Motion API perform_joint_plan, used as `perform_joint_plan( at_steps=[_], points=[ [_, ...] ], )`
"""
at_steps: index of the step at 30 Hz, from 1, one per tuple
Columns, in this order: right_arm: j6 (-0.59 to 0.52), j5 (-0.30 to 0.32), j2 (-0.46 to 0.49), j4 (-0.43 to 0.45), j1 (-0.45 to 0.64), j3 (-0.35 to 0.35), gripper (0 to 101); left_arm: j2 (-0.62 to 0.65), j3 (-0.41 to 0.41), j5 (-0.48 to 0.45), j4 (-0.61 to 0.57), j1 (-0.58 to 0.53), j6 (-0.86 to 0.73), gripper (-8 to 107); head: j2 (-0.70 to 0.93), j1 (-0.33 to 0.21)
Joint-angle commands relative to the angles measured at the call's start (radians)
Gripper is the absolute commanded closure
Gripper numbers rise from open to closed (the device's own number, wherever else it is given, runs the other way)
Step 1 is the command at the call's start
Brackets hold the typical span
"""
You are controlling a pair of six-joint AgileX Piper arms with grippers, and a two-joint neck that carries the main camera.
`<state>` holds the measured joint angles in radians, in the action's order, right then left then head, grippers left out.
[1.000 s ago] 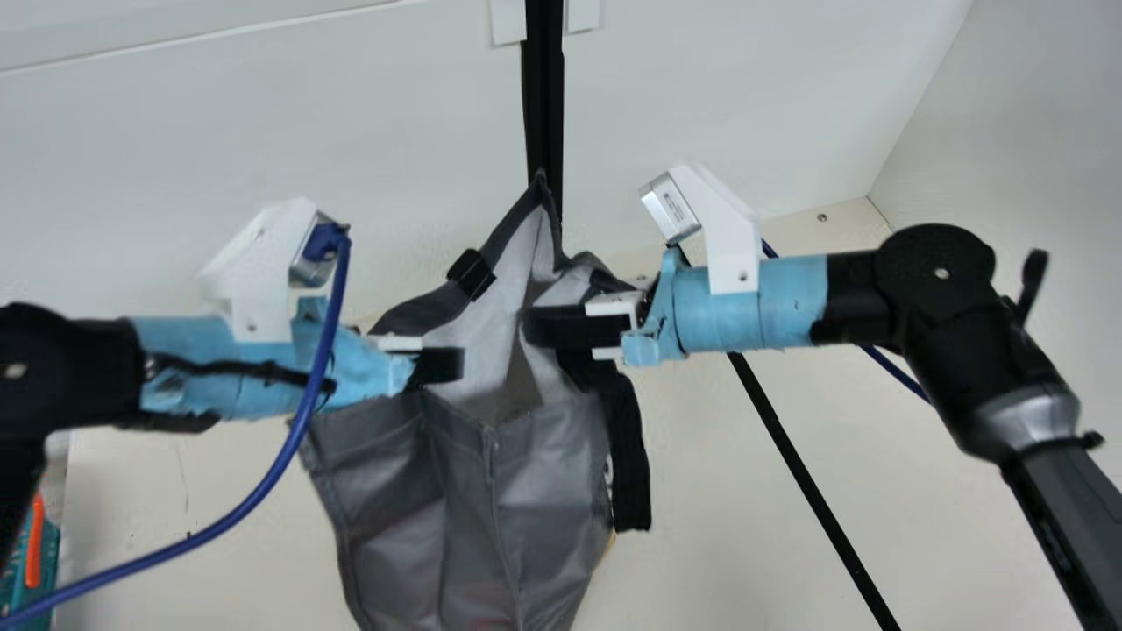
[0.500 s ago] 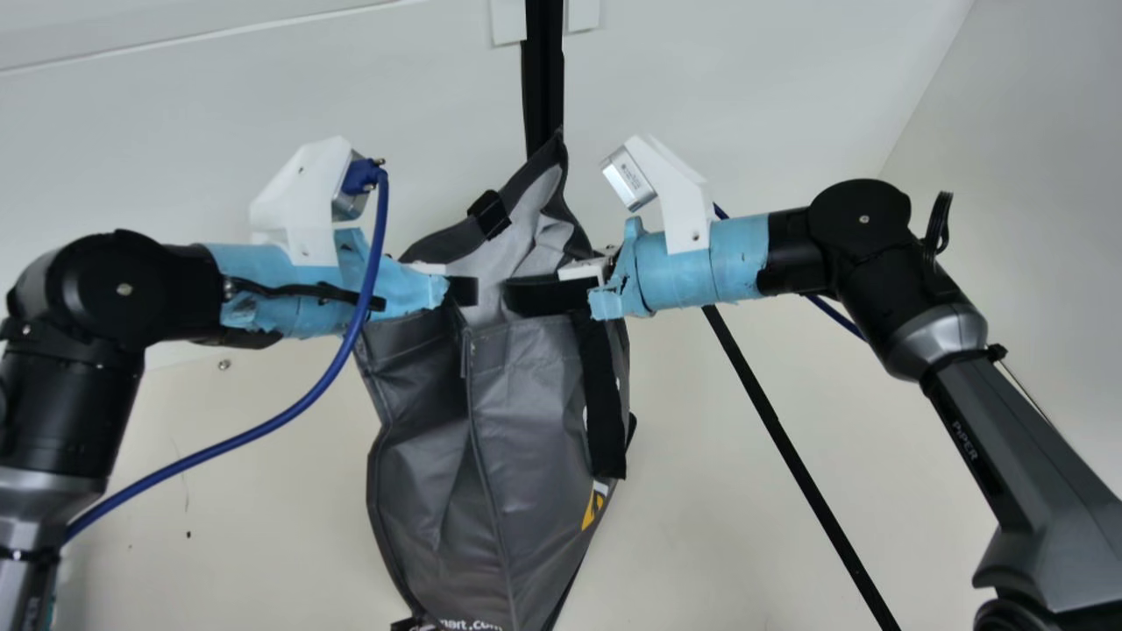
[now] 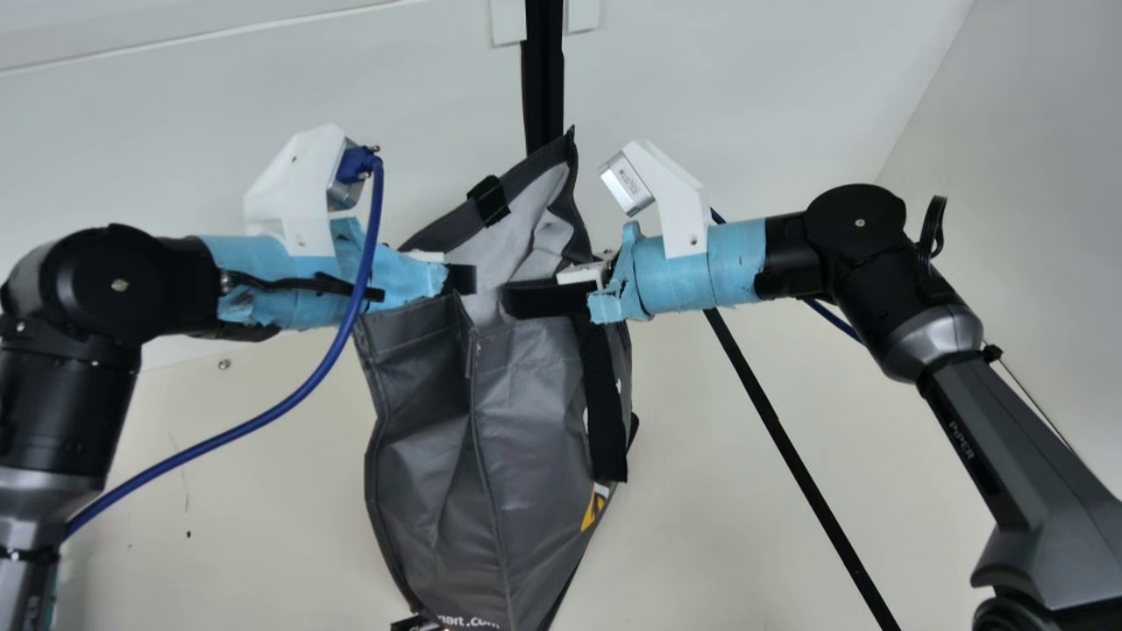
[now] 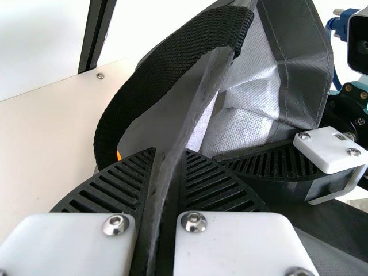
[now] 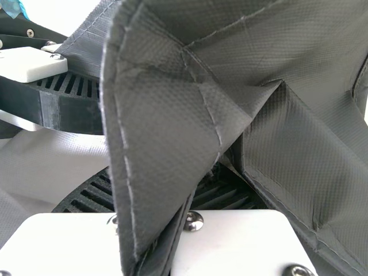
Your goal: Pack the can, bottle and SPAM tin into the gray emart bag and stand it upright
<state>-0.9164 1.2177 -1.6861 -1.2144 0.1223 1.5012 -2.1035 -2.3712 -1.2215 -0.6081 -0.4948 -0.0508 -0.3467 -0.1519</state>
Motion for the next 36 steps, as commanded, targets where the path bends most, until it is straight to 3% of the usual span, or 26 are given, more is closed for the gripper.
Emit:
perform_joint_plan(
  at_steps=[1, 18, 19, 30, 36],
  points=[
    [0.0, 0.0, 0.0, 0.0, 0.0, 0.0, 101, 0.0, 0.0, 0.0, 0.0, 0.0, 0.0, 107, -0.002, -0.023],
    [0.0, 0.006, 0.0, 0.0, 0.0, 0.0, 101, 0.0, 0.0, 0.004, 0.0, 0.0, 0.0, 50, -0.002, -0.023],
    [0.0, 0.006, 0.0, 0.0, 0.0, 0.0, 101, 0.054, 0.088, 0.035, -0.004, -0.005, -0.017, 47, -0.002, -0.023],
    [0.0, 0.007, 0.0, 0.0, 0.0, 0.0, 101, 0.168, 0.212, 0.124, -0.039, -0.015, -0.112, 10, -0.002, -0.023],
    [0.0, 0.006, 0.0, 0.0, 0.0, 0.0, 101, 0.237, 0.273, 0.169, -0.028, -0.019, -0.126, 9, -0.002, -0.023]
  ],
)
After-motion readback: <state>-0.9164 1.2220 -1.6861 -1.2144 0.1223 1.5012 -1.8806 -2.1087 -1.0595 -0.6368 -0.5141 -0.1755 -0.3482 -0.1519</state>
